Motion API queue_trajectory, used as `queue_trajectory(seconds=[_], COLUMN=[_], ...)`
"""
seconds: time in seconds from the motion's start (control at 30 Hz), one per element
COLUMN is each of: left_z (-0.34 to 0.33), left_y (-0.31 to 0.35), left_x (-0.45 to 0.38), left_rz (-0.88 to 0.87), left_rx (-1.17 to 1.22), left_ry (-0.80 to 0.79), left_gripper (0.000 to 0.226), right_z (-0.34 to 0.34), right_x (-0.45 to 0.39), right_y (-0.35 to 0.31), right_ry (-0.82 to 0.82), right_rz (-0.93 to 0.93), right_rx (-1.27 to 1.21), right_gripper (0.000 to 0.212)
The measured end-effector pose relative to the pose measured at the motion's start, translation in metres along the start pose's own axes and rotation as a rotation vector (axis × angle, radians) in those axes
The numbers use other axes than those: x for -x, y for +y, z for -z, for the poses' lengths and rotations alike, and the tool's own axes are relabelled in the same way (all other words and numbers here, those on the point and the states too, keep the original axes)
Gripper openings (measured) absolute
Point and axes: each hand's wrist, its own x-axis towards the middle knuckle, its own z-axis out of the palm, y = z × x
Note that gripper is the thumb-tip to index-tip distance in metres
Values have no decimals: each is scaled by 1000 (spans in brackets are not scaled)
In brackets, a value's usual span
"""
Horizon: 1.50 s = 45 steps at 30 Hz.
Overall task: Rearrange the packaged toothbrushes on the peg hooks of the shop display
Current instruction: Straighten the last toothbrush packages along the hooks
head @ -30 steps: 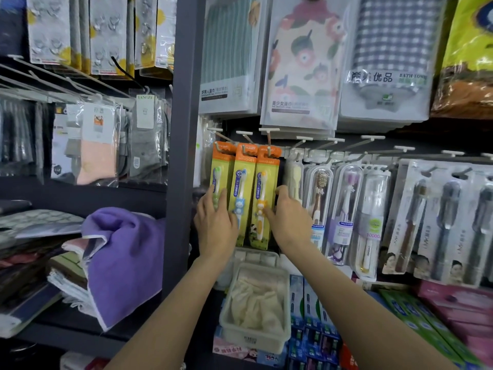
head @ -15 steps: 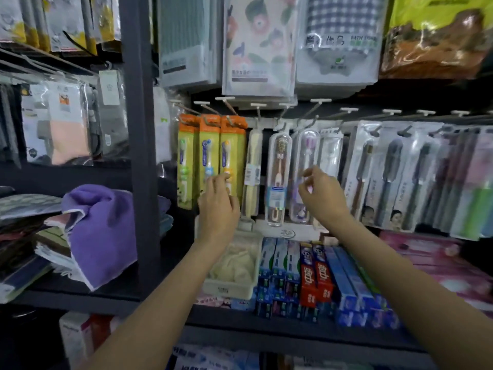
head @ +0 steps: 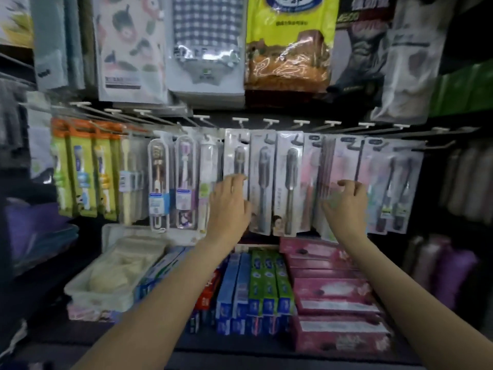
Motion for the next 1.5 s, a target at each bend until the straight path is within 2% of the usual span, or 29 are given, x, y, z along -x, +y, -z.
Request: queue_trajectory(seconds=[0.1,0.17,0.23,0.3,0.37,0.47,0.63,0.73,0.87,1.03,1.2,1.37,1.5], left_z=[-30,-49,-63,-69,-73,-77,-74,-71,-69,-65,-64,-64,-64], left_y=[29,37,41,42,37,27,15,11,8,2,3,8,14], left_x=[-6,-6,-8,-12,-18,-23,-26,-30,-32,-32,-29,-26,-24], left_rz=[-26,-141,-300,-463,-540,-567,-633,-650,-673,-670,-641,-622,-599], left_rx=[-28,-146,-338,-496,-605,-689,-694,-703,-704,-714,-672,-600,-564], left_ry=[-6,6,-6,-30,-34,-41,0,-6,9,18,-8,-4,-10], left_gripper=[48,58,66,61,57,63,63,63,62,66,68,66,66], right_z=[5,-6,-22,-35,-45,-55,-63,-67,-67,-63,-44,-24,-16], right_x=[-14,-21,-29,-37,-46,-59,-70,-75,-81,-80,-70,-56,-48], right_y=[12,12,9,6,1,0,-2,-7,-14,-19,-14,-16,-16], right_ry=[-54,-145,-187,-209,-222,-240,-233,-174,-155,-232,-247,-216,-297], right_rz=[61,94,70,15,-67,-150,-262,-330,-414,-449,-402,-364,-415], right_rx=[-210,-224,-222,-269,-363,-439,-567,-578,-627,-717,-668,-640,-741], right_gripper=[27,26,34,43,49,54,77,81,76,70,59,70,81])
